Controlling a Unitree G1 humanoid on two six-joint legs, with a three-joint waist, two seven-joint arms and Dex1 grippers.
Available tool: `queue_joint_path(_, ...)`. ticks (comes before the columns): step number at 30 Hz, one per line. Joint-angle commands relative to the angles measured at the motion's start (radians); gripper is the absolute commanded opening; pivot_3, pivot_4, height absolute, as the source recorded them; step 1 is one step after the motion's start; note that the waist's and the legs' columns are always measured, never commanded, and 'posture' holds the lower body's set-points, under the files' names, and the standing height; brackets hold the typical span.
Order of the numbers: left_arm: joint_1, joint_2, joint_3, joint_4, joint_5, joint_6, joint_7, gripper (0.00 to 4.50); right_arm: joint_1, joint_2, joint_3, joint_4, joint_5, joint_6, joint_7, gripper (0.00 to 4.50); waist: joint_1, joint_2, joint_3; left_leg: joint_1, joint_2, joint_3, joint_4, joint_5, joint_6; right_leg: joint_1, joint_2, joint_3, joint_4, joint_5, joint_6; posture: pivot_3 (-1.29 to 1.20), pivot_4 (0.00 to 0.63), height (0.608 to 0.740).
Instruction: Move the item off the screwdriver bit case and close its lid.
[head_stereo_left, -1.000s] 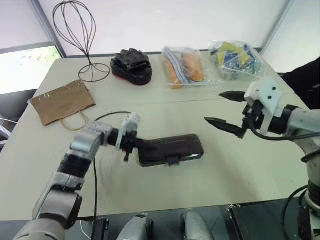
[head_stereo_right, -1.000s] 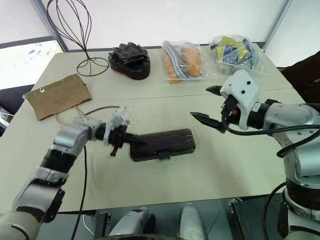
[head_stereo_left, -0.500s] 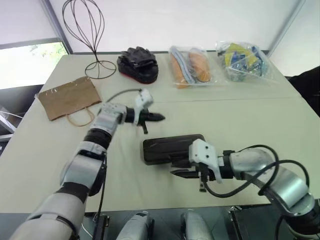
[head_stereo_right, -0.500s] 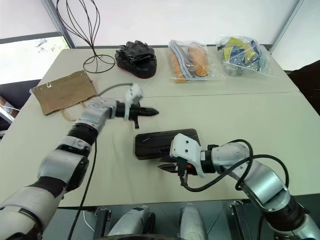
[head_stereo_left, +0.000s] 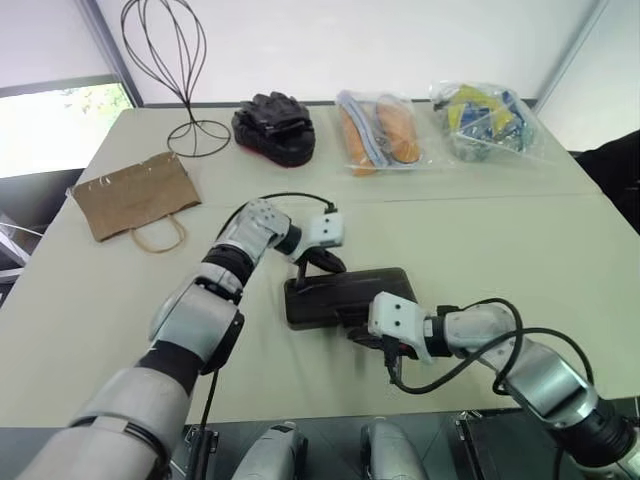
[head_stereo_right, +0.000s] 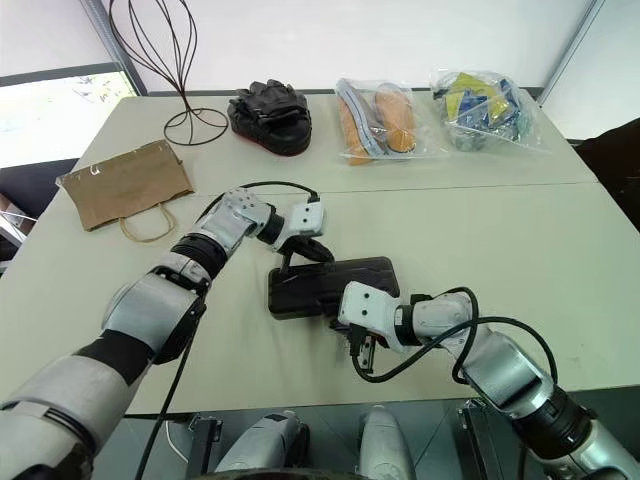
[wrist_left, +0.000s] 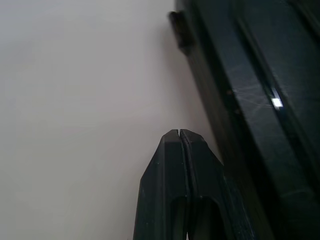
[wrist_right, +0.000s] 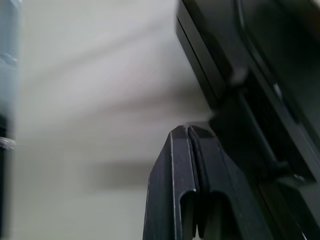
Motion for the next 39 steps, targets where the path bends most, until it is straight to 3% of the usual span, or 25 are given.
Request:
queue_joint_path(1,0.006,-0.014,-0.023,-0.007,0.034,-0.045,-0.044,0.0,-0.027,0.025,0.0,0.015,-0.041,-0.038,-0.018,0.03,0.001,0.0,0.0,0.0,0.0,0.0,0.0,0.0,0.0,0.0,0.0,0.0,0.0,0.0,0.0,0.0,0.15,0.74)
queue_joint_path(5,0.036,-0.034,-0.052,-0.02,0.053,-0.065,-0.128,0.0,-0.038,0.038,0.015,0.045,-0.075,-0.057,-0.019,0.03,-0.003,0.0,0.0,0.0,0.0,0.0,0.0,0.0,0.0,0.0,0.0,0.0,0.0,0.0,0.0,0.0,0.15,0.74)
queue_joint_path(19,0.138,-0.06,-0.072,-0.091,0.066,-0.062,-0.167,0.0,-0.103,0.077,-0.026,0.204,-0.193,-0.058,-0.13,0.03,-0.022,-0.005,-0.005,0.004,0.003,0.0,-0.001,0.0,0.0,0.003,0.003,0.0,0.0,0.0,0.0,0.0,0.15,0.74)
queue_joint_path(25,0.116,-0.062,-0.033,-0.06,0.076,-0.086,-0.013,0.0,-0.067,0.078,-0.065,0.094,-0.117,0.001,-0.088,0.03,-0.019,-0.005,-0.005,0.007,0.003,0.0,-0.001,0.0,0.0,0.006,0.003,0.0,0.0,0.0,0.0,0.0,0.15,0.74)
queue_joint_path(29,0.032,-0.037,0.055,0.004,0.073,-0.12,0.321,0.0,0.032,0.064,-0.153,-0.171,0.011,0.182,-0.051,0.03,0.022,-0.005,-0.005,0.008,0.001,-0.002,0.001,0.0,0.0,0.01,0.002,0.001,-0.001,0.0,0.0,0.0,0.15,0.74)
queue_joint_path(32,-0.003,0.002,0.12,0.025,0.02,-0.096,0.316,0.0,0.1,0.066,-0.241,-0.342,0.115,0.337,-0.052,0.03,0.028,-0.005,-0.005,0.006,0.001,-0.002,0.003,0.0,0.0,0.008,0.002,0.003,-0.001,0.0,0.0,0.0,0.15,0.74)
queue_joint_path(35,-0.022,0.066,0.209,0.017,-0.06,-0.048,0.265,0.0,0.14,0.105,-0.411,-0.465,0.265,0.483,-0.048,0.03,0.026,-0.005,-0.005,0.001,0.002,-0.001,0.002,0.0,0.0,0.001,0.002,0.003,0.001,0.0,0.0,0.0,0.15,0.74)
queue_joint_path(39,0.014,0.152,0.325,-0.085,-0.192,0.086,0.129,0.0,0.102,0.158,-0.655,-0.427,0.417,0.546,-0.056,0.03,0.02,-0.005,-0.004,0.0,0.002,-0.001,0.002,0.0,0.0,0.0,0.002,0.002,0.002,0.0,0.0,0.0,0.15,0.74)
